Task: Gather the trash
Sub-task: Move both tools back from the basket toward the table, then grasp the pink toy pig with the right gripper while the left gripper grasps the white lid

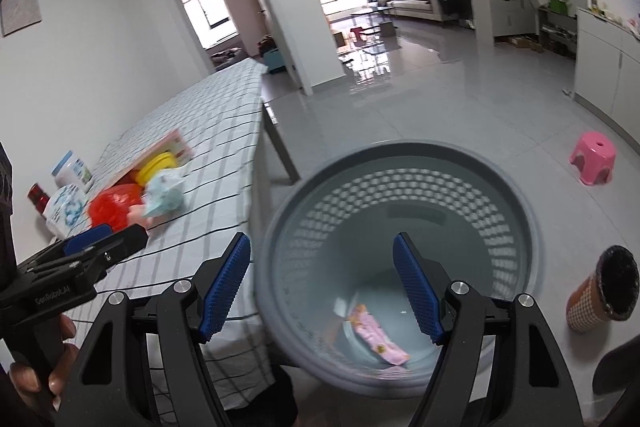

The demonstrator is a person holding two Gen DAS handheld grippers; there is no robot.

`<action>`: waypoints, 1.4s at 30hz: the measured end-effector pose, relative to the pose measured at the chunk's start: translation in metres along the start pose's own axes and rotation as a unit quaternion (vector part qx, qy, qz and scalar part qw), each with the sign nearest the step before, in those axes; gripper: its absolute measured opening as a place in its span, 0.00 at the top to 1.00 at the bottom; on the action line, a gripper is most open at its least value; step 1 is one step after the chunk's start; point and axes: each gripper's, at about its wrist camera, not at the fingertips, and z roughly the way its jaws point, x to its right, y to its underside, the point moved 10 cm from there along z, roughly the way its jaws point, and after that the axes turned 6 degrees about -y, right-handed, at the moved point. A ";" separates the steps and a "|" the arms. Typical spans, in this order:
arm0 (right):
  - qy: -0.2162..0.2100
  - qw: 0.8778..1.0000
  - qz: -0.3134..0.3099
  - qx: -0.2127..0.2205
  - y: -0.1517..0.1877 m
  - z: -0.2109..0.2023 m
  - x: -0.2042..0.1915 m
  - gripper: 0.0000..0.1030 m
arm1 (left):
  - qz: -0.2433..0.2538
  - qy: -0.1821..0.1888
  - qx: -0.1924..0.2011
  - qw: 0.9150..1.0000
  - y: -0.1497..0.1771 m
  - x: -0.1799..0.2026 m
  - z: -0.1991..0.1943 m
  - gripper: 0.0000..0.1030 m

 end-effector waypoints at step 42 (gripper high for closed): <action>-0.089 0.978 -0.143 -0.125 0.034 0.143 -0.219 0.31 | -0.134 -0.159 -0.032 0.978 0.062 -0.243 -0.007 0.14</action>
